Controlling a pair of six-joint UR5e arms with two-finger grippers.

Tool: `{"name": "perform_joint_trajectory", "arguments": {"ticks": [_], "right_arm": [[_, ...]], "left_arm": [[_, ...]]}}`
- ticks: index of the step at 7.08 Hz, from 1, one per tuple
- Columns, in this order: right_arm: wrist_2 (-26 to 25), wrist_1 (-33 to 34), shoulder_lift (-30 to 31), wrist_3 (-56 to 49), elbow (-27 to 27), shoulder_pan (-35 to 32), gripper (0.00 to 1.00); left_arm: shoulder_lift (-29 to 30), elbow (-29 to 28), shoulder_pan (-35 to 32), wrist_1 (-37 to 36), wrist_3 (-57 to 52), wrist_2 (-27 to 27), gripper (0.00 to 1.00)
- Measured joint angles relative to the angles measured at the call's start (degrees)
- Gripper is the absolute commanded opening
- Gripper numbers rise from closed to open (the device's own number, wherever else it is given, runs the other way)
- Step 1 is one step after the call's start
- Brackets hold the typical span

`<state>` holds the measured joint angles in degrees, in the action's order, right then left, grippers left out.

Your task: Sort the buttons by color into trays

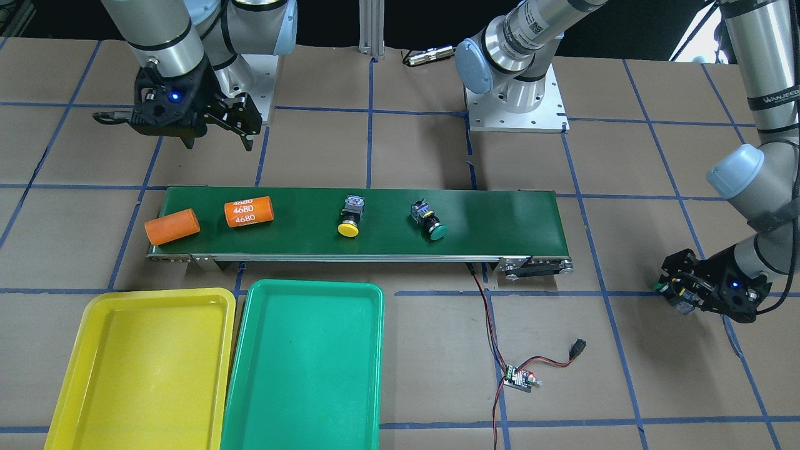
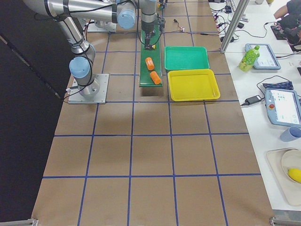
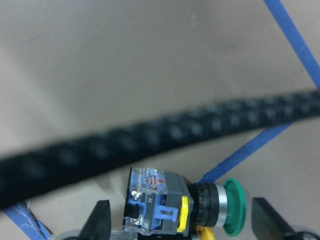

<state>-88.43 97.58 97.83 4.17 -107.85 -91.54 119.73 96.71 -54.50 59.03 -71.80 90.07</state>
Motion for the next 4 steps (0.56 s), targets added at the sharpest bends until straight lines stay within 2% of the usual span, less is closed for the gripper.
{"name": "perform_joint_trajectory", "arguments": {"ticks": [1,2,3,4], "right_arm": [[0.02,1.48,-1.37,2.55,-0.04,-1.07,1.0],[0.03,3.82,-2.87,5.43,-0.06,-2.47,1.0],[-0.02,6.27,-4.75,8.51,-0.06,-4.47,1.0],[-0.08,9.08,-7.0,11.87,-0.05,-6.75,1.0]], "left_arm": [[0.17,0.36,0.0,0.04,0.1,-0.13,1.0],[0.39,0.53,0.0,0.06,0.11,-0.27,0.81],[0.71,0.46,0.0,-0.02,0.11,-0.34,0.23],[0.92,0.46,-0.01,-0.93,0.27,-0.3,0.0]]}}
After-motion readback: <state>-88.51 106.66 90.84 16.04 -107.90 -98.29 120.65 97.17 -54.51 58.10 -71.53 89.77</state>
